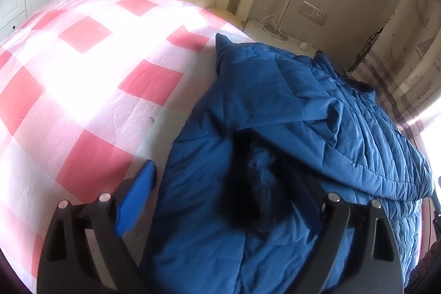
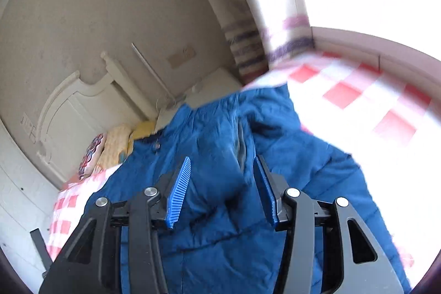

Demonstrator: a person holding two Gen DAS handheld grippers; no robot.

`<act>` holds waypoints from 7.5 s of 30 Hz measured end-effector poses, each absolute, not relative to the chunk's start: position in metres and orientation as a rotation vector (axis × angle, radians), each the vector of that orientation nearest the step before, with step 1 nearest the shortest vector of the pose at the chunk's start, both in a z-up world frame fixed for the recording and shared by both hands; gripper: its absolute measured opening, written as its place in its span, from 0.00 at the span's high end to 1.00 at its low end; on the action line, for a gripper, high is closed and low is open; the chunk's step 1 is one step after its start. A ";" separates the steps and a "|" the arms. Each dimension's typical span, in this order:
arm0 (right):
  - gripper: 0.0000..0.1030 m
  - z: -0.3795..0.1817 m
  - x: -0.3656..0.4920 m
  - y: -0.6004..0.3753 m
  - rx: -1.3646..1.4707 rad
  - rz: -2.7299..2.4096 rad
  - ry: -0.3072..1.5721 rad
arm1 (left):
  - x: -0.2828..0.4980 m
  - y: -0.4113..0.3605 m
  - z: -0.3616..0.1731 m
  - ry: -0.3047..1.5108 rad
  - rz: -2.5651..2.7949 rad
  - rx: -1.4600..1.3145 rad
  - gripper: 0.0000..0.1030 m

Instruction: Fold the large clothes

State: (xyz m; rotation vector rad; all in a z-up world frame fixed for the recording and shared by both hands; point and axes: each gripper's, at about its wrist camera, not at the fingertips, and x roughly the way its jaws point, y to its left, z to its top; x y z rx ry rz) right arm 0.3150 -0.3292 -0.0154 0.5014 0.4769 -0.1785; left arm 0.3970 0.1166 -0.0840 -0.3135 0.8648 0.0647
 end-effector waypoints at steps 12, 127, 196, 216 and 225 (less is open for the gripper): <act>0.53 -0.056 0.381 -0.274 0.046 -0.125 0.805 | 0.397 0.117 -0.084 0.863 0.061 -0.318 0.10; 0.43 -0.049 0.592 -0.344 0.092 -0.160 0.977 | 0.618 0.008 -0.061 0.960 0.015 0.082 0.02; 0.16 -0.050 0.198 -0.177 -0.088 0.115 0.799 | 0.220 0.003 -0.059 0.819 -0.166 0.068 0.02; 0.12 -0.066 0.217 -0.271 0.025 -0.218 0.883 | 0.274 0.065 -0.084 0.926 0.082 -0.051 0.02; 0.10 -0.076 0.164 -0.184 -0.212 0.134 0.847 | 0.188 -0.022 -0.076 0.836 -0.192 0.248 0.02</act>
